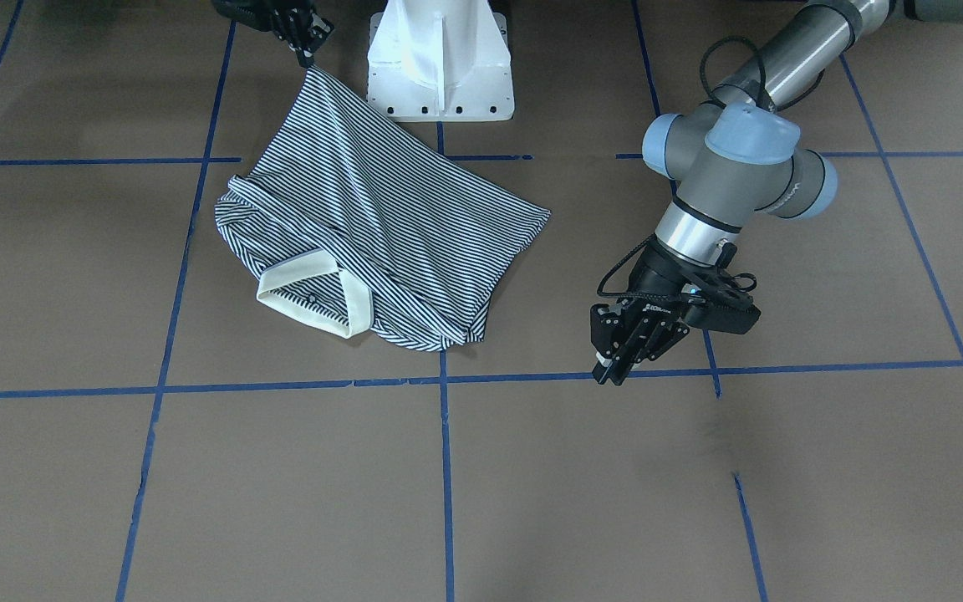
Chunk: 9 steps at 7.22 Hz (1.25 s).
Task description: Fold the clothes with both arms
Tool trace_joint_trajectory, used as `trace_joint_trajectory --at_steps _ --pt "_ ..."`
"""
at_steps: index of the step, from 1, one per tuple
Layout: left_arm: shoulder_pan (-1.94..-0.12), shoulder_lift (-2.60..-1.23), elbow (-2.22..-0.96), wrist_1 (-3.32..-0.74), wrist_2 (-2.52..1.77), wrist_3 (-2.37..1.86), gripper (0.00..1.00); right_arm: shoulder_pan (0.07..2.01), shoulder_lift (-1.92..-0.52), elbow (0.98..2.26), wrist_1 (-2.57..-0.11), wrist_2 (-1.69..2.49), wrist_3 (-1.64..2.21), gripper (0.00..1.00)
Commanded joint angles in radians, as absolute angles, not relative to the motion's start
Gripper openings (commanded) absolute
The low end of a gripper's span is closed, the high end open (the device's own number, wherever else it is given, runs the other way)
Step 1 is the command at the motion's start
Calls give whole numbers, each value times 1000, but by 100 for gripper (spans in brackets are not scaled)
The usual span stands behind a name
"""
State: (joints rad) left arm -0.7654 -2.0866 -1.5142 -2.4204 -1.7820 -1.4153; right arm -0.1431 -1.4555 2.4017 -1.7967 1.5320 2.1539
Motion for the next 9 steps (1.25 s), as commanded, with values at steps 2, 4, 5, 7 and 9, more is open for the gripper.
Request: trace_joint_trajectory --at_steps 2,4,5,7,9 --pt "-723 -1993 -1618 -2430 -1981 -1485 51 32 -1418 2431 -1822 1531 2152 100" --pt "-608 -1901 -1790 -2294 -1945 -1598 54 322 -1282 2343 -1809 1534 2061 100" --pt "-532 -1902 -1816 -2193 -1863 -1611 54 444 -1231 2307 -1810 1560 1898 100" --pt "-389 -1905 -1842 -2035 -1755 -1696 54 566 -1175 2217 -1807 1673 1792 100" --pt "-365 -1930 -1845 -1904 -1740 -1698 58 568 -1178 2168 -1722 1674 1792 100"
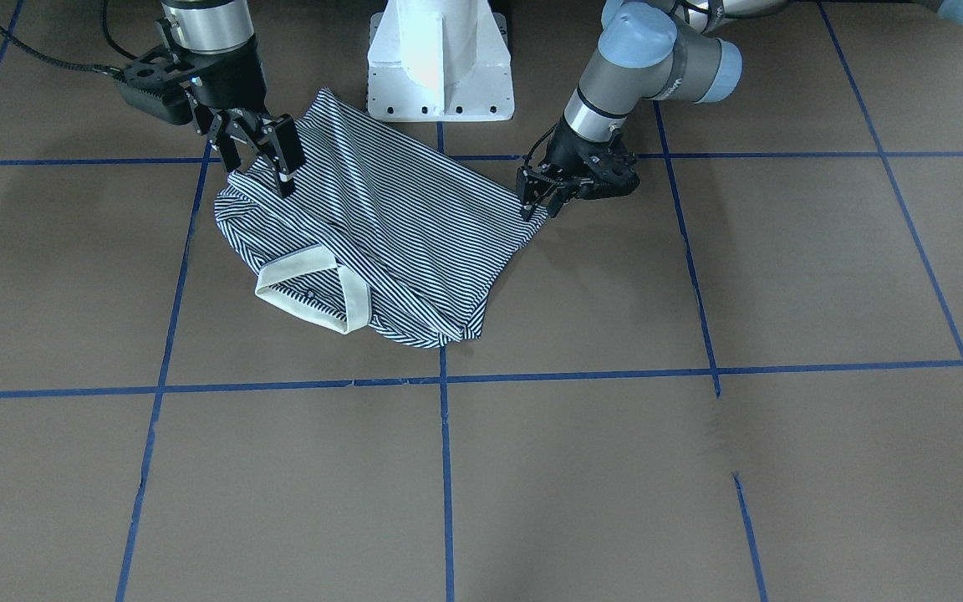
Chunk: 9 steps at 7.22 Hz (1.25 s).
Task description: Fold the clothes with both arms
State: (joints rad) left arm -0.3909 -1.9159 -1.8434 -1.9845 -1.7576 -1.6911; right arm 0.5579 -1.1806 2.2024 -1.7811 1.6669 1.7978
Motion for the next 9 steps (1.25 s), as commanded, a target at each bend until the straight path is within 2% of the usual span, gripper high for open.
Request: trace_joint_trajectory --at_steps 1,4,5,6,7,8,9 --pt "-348 -1930 -1842 -1899 -1740 -1698 58 568 -1186 2157 -1706 1675 1792 100" --pt "-334 -1934 -1832 -1896 -1740 -1698 58 568 -1184 2155 -1704 1672 1792 100" --pt "-334 -1934 -1832 -1894 -1738 -1698 55 568 -1184 2155 -1704 1672 1790 100" --pt "-334 -1933 -1829 -1894 -1738 -1698 48 568 -1184 2155 -1706 1672 1792 100" --pt "-334 -1934 -1829 -1894 -1717 -1698 35 568 -1184 2154 -1706 1671 1792 100" --pt "-336 -1934 -1825 -1893 -1706 -1698 9 568 -1186 2154 -1706 1669 1792 100" --pt "-336 -1931 -1822 -1893 -1669 -1697 0 566 -1186 2154 -1706 1669 1790 100"
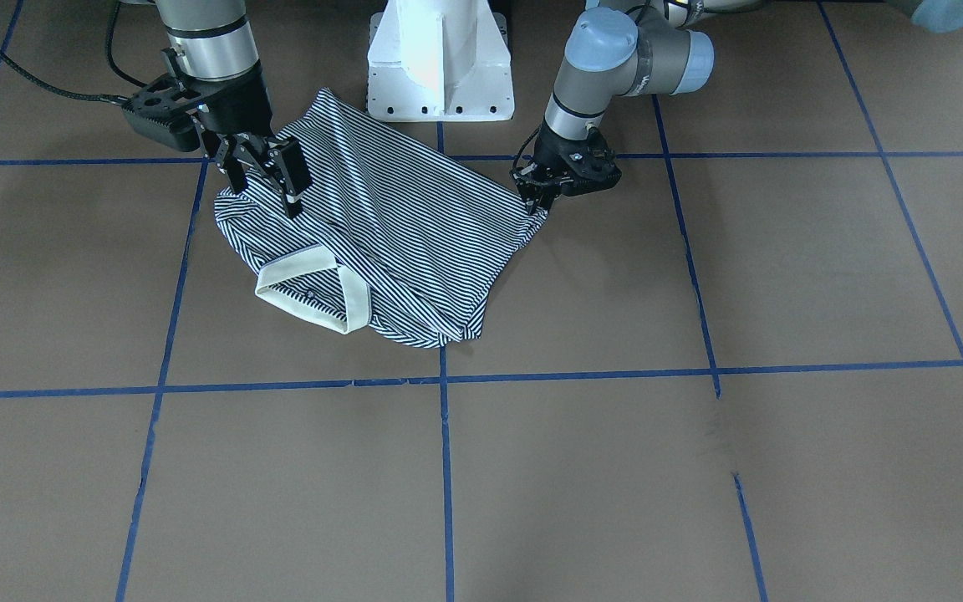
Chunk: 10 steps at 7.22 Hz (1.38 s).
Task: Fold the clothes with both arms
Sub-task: 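Grasp the shirt's side edge with the left gripper, then fold the side edge over with the left gripper toward the right gripper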
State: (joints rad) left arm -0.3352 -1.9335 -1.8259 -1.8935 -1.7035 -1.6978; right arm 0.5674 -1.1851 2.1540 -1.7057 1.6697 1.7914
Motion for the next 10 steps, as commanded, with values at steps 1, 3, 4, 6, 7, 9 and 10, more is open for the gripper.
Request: trace_joint_trajectory --at_steps 1,3,4,6,7,9,10 --pt "-342 -1931 -1827 -1891 -1660 -1692 0 565 -1180 2145 -1706 1669 1792 100" --pt "-388 -1931 -1845 -1840 -1654 -1605 0 565 -1177 2138 -1704 1667 1790 100" --pt "-453 -1933 -1845 -1830 -1652 -1509 0 563 -1174 2138 -1704 1669 1790 100" --pt "-570 -1960 -1810 -1835 -1649 -1337 0 564 -1172 2155 -1704 1677 1793 100" --pt "-586 -2015 -1748 -1839 -1590 -1322 0 560 -1172 2148 -1703 1675 1790 100" --pt "-697 -2156 -1520 -1909 -1577 -1189 0 561 -1186 2148 -1680 1666 1792 100" --pt "-736 -2237 -1333 -2051 -1577 -1157 0 561 -1181 2149 -1680 1672 1792 100"
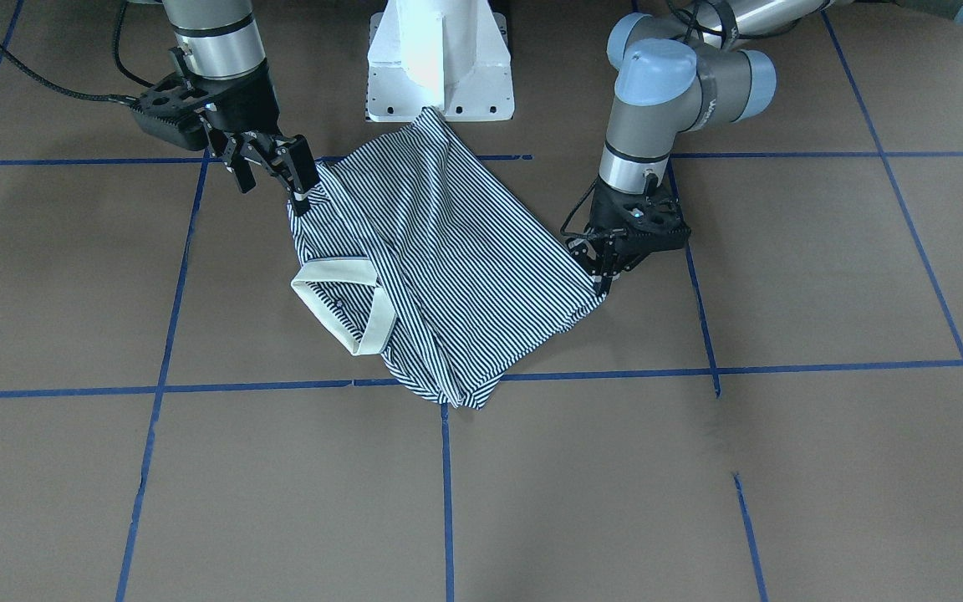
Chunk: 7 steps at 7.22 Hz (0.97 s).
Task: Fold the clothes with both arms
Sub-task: 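Fold the side edge over with the left gripper toward the right gripper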
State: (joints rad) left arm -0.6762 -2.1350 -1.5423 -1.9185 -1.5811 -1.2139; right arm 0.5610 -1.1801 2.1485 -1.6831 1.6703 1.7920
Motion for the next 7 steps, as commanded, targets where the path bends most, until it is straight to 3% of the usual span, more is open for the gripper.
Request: trace_joint_trajectory --at_steps 1,2,3,4,7 --pt "-767 -2306 -1157 -2188 -1577 -1141 0 558 -1175 2149 -1677 1672 1792 100" --pt "-787 -2322 -1116 -2216 -1577 -1094 0 555 -1170 2152 -1677 1669 1796 100" --pt "-788 -2321 -1118 -2217 -1577 -1086 35 555 -1170 2149 -1677 1669 1795 100" --pt "-799 -2306 -1147 -2211 -1583 -1086 38 536 -1167 2142 -1677 1667 1787 100" --pt "-815 -2058 -1502 -2211 -1670 -1086 37 441 -919 1906 -1680 1663 1763 100"
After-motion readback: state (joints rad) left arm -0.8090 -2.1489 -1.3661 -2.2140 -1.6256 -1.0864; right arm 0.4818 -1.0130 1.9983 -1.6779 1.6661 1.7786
